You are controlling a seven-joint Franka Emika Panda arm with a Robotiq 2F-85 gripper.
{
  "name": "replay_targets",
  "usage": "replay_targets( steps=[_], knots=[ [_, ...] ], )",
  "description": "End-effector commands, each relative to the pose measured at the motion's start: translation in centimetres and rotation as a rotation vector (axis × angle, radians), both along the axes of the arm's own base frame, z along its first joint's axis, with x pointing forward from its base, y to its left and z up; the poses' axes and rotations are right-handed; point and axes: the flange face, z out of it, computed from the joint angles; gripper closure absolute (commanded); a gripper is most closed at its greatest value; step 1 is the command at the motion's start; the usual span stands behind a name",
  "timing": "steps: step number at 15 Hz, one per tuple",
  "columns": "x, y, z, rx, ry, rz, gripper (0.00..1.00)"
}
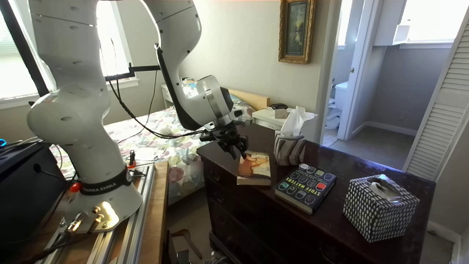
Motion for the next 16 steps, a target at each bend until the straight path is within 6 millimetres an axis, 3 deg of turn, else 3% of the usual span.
replay_targets(
  steps=[1,4,11,16],
  knots=[
    [0.1,0.7,1.2,-0.071,-0.033,0.044,0.20],
    [0.5,1.3,0.6,-0.110,-0.041,0.073,0.00],
    [1.6,3.2,-0.3,-0.204,-0.114,0.177,0.00],
    [2.0,5.0,-2.7,-0.244,-0.151,0.217,0.00]
  ],
)
